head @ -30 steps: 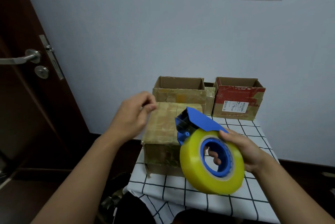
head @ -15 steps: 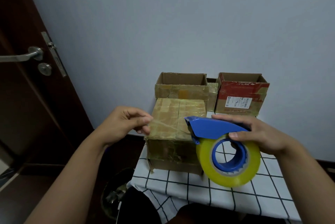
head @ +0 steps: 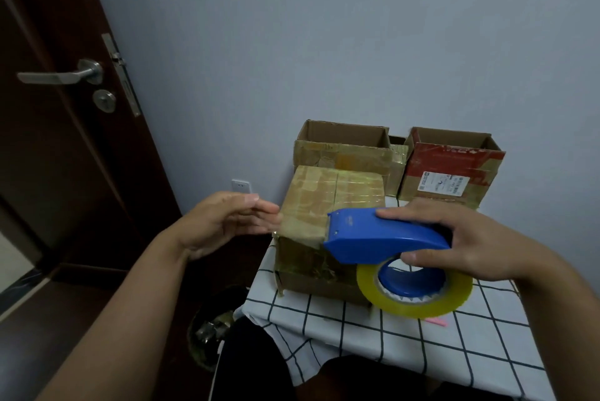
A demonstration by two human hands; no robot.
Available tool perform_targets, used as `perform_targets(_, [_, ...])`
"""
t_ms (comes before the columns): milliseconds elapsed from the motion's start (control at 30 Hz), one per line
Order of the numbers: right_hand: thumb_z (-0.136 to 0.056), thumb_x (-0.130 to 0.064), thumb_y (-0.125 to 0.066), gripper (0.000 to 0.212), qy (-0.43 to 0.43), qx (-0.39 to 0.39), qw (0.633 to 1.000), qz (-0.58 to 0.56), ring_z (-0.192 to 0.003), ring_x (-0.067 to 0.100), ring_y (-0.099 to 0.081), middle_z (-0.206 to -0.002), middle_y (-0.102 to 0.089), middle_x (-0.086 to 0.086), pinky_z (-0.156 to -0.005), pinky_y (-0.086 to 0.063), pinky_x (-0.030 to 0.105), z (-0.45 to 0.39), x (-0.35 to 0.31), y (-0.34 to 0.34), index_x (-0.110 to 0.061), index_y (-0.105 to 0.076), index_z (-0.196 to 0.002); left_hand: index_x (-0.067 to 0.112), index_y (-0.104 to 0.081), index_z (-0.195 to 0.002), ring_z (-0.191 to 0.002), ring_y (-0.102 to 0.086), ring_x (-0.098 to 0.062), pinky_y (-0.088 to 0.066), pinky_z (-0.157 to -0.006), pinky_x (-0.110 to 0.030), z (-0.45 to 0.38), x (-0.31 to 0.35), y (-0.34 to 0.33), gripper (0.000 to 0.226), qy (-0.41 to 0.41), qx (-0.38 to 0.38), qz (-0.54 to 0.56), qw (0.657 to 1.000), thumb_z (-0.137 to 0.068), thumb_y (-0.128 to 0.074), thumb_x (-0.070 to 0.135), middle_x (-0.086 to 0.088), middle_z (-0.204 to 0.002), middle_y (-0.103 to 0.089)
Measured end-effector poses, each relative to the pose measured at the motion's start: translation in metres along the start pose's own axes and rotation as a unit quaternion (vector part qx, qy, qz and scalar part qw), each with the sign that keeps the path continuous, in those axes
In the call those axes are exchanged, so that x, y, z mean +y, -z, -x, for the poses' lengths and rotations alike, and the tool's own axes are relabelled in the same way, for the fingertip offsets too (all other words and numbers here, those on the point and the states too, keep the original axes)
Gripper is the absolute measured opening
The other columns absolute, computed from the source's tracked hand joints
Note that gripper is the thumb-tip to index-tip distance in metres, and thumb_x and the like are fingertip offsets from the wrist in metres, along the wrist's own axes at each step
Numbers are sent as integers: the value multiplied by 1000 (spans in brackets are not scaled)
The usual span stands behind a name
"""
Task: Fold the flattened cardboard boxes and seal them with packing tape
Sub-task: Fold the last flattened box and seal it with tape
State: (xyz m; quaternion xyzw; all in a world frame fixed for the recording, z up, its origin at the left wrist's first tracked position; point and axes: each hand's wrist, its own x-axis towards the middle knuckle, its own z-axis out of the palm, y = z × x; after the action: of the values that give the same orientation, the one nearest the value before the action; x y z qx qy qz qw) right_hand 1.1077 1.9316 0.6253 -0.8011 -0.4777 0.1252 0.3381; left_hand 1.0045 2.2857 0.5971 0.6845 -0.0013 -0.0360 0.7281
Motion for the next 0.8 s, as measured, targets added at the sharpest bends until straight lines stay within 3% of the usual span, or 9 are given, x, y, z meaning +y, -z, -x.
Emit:
perform_targets(33, [-81, -57, -67, 59, 4, 0, 999, 34, -102, 10, -60, -112, -57, -17, -87, -45, 18, -2, -2, -2, -57, -47, -136, 5, -77, -89, -89, -71, -28, -57, -74, -25, -3, -3, -3, 62, -1, 39, -22, 999, -56, -86, 56, -23, -98, -72])
perform_targets(100, [-81, -61, -62, 61, 7, 1, 995, 104, -99, 6, -56, -109, -50, -25, -84, -44, 18, -5, -5, -4, -62, -39, -138, 4, -72, -85, -76, -69, -24, -56, -67, -22, -10, -10, -9, 39, -2, 95, -79, 992, -67, -85, 36, -18, -84, -73])
perform_targets(133, [-81, -64, -59, 62, 11, 3, 990, 138, -97, 4, -54, -107, -46, -27, -82, -43, 18, -6, -7, -6, -65, -34, -138, 3, -68, -89, -73, -68, -21, -55, -66, -21, -12, -12, -12, 27, 3, 113, -88, 990, -73, -81, 20, -13, -78, -72])
perform_targets(200, [-79, -70, -53, 63, 13, 6, 981, 195, -97, 1, -51, -108, -42, -29, -83, -43, 21, -8, -10, -7, -68, -29, -138, 4, -62, -101, -68, -67, -15, -55, -64, -20, -17, -17, -12, 24, 15, 134, -95, 986, -80, -73, 3, -6, -68, -69])
perform_targets(300, [-79, -70, -50, 65, 22, 25, 969, 245, -100, -3, -46, -112, -37, -31, -81, -39, 17, -9, -16, -11, -66, -29, -140, 8, -59, -113, -63, -64, -10, -52, -67, -22, -22, -26, -11, 31, 39, 146, -142, 978, -85, -72, 5, -2, -64, -67])
perform_targets(433, [-83, -54, -50, 62, 84, 78, 928, 356, -83, 13, -46, -108, -45, -8, -69, -46, 27, -8, -24, -13, -49, -40, -144, 12, -56, -122, -68, -67, -9, -51, -92, -32, -29, -36, -17, 39, 72, 146, -157, 974, -87, -71, 9, -4, -72, -70])
perform_targets(567, [-81, -51, -54, 65, 107, 91, 899, 415, -85, 21, -47, -114, -52, 4, -60, -52, 35, -7, -32, -10, -42, -42, -145, 3, -57, -124, -64, -64, -7, -51, -69, -18, -33, -42, -25, 39, 89, 144, -137, 976, -88, -70, 6, -3, -72, -69])
perform_targets(667, [-79, -48, -59, 68, 116, 96, 892, 427, -86, 24, -49, -116, -54, 6, -60, -53, 38, -6, -33, -9, -40, -42, -145, 4, -59, -123, -68, -64, -7, -51, -67, -18, -35, -43, -28, 37, 88, 159, -136, 974, -88, -70, 7, -3, -80, -70])
perform_targets(800, [-83, -53, -49, 64, 99, 97, 900, 413, -88, 21, -46, -118, -53, 5, -63, -52, 34, -6, -31, -6, -42, -41, -146, 6, -61, -121, -65, -63, -7, -50, -63, -18, -38, -43, -29, 37, 58, 184, -88, 977, -86, -71, 3, -6, -81, -70])
